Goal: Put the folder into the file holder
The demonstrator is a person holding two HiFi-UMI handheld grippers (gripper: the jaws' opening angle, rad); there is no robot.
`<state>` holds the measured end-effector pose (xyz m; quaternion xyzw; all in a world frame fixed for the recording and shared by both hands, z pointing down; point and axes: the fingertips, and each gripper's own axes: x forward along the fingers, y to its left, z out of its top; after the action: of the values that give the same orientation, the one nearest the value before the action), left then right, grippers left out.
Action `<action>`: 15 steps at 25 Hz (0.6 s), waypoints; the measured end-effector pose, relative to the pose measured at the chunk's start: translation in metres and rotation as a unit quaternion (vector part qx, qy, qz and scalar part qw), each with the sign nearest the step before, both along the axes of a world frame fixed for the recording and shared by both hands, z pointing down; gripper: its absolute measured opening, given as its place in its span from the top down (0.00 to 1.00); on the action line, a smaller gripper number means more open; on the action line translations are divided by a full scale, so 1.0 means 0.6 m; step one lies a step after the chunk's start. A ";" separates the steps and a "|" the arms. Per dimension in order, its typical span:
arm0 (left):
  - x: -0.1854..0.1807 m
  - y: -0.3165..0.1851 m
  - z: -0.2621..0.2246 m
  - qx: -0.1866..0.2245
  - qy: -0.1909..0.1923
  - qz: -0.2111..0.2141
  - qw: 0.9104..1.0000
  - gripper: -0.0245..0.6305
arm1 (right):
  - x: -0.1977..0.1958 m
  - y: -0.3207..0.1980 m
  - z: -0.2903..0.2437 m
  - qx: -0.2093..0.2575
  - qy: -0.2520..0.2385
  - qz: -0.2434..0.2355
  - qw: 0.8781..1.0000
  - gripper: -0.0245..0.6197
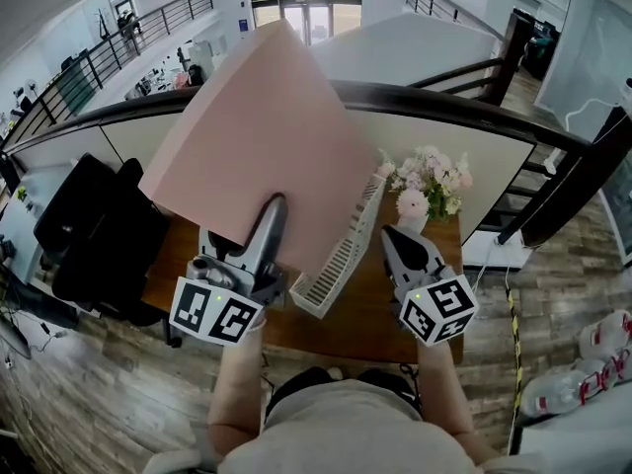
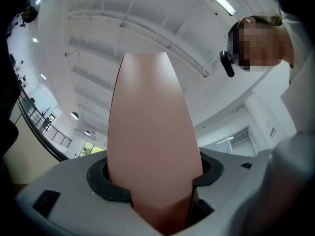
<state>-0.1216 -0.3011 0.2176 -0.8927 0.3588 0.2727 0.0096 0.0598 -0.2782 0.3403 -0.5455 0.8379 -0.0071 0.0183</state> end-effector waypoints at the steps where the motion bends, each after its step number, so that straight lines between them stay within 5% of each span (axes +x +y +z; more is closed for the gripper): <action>1: 0.000 -0.002 0.006 -0.003 -0.003 0.000 1.000 0.47 | 0.000 0.000 0.004 -0.003 0.000 0.001 1.000 0.96; 15: 0.037 0.007 0.065 -0.018 -0.049 -0.010 0.999 0.47 | 0.031 0.021 0.035 -0.034 -0.009 0.003 0.999 0.96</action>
<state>-0.0992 -0.2970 0.2568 -0.9012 0.3719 0.2222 0.0137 0.0781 -0.2656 0.3616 -0.5484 0.8352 -0.0404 0.0070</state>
